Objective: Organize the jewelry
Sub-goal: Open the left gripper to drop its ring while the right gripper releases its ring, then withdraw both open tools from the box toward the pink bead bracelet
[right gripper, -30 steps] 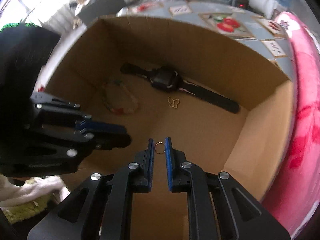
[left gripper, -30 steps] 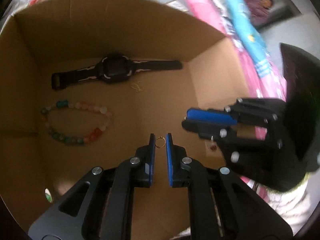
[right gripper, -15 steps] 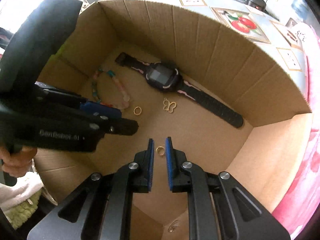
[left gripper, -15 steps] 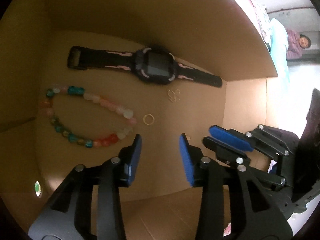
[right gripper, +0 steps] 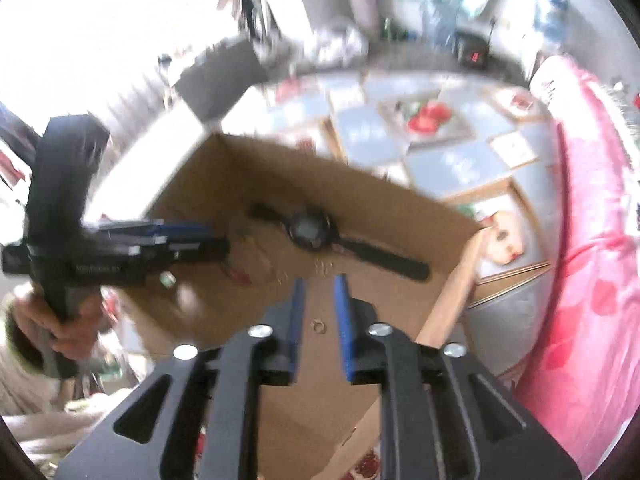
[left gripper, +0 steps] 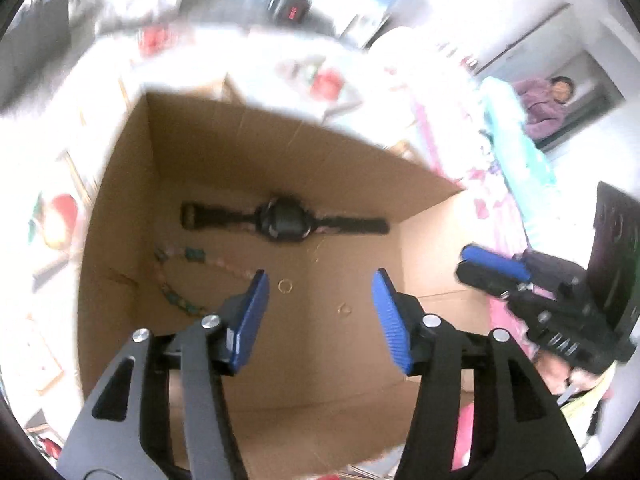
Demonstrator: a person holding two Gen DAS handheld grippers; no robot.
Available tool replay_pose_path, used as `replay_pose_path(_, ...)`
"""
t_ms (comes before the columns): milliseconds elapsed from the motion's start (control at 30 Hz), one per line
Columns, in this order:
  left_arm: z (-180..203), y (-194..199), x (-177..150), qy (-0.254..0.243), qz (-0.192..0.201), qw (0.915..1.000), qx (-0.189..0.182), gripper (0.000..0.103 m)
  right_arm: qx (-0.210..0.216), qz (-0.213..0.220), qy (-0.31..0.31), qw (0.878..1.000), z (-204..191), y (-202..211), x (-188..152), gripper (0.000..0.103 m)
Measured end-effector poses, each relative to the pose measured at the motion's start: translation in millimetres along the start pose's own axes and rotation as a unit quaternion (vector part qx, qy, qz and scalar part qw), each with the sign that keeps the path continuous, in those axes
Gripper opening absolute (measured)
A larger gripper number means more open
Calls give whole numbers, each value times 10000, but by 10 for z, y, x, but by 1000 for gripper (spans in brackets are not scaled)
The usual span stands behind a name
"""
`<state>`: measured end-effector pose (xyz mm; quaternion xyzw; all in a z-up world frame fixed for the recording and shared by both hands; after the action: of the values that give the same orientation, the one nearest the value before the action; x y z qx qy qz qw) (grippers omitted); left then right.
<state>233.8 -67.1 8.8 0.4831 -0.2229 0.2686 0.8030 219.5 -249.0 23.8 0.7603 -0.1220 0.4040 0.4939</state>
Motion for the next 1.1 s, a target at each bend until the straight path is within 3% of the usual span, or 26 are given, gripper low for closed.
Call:
replay_pose_path(133, 326, 527, -10, -844, 837, 9929, -35, 72, -107, 810, -133, 9966, -130, 617, 86, 36)
replay_pose_path(200, 432, 792, -104, -1155, 1210, 9859, -4, 77, -144, 1233, -91, 9922, -197, 867, 107, 55)
replay_pose_path(267, 456, 980, -193, -1195, 1354, 9836, -4, 79, -305, 1715, 1, 9847, -317, 1156, 65, 65)
replay_pose_path(433, 405, 1283, -611, -1104, 1394, 9839, -189, 83, -545, 2312, 49, 9714, -494, 1593, -133, 78)
replay_pose_path(633, 377, 1405, -1224, -1352, 1145, 9834, -399, 84, -874, 2494, -302, 9640, -324, 1726, -458, 83)
replay_pose_path(800, 221, 1158, -1578, -1302, 736, 9886, -167, 84, -1168, 2237, -490, 9664, -214, 1674, -675, 83)
replay_pose_path(933, 87, 949, -1708, -1400, 590, 9883, 139, 84, -1724, 2192, -301, 9599, -217, 1749, -758, 83)
replay_pose_path(1033, 30, 876, -1794, -1817, 577, 9807, 436, 84, -1955, 2243, -217, 9545, -246, 1843, -763, 87)
replay_pose_path(1100, 7, 833, -1866, -2289, 546, 9696, 666, 84, -2022, 2334, -236, 9508, -269, 1896, -795, 91)
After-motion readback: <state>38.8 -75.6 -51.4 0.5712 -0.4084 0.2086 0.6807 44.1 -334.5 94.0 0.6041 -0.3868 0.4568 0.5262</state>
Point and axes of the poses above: each gripper's, at about its wrist camera, not at the fingertips, and y roughly against the way its jaws point, z to its right, x to its top, the point moved 5 cm from there along -y, roughly the way its jaws point, and after that the axes turned 15 degrees about z, right-handed, at the moved point
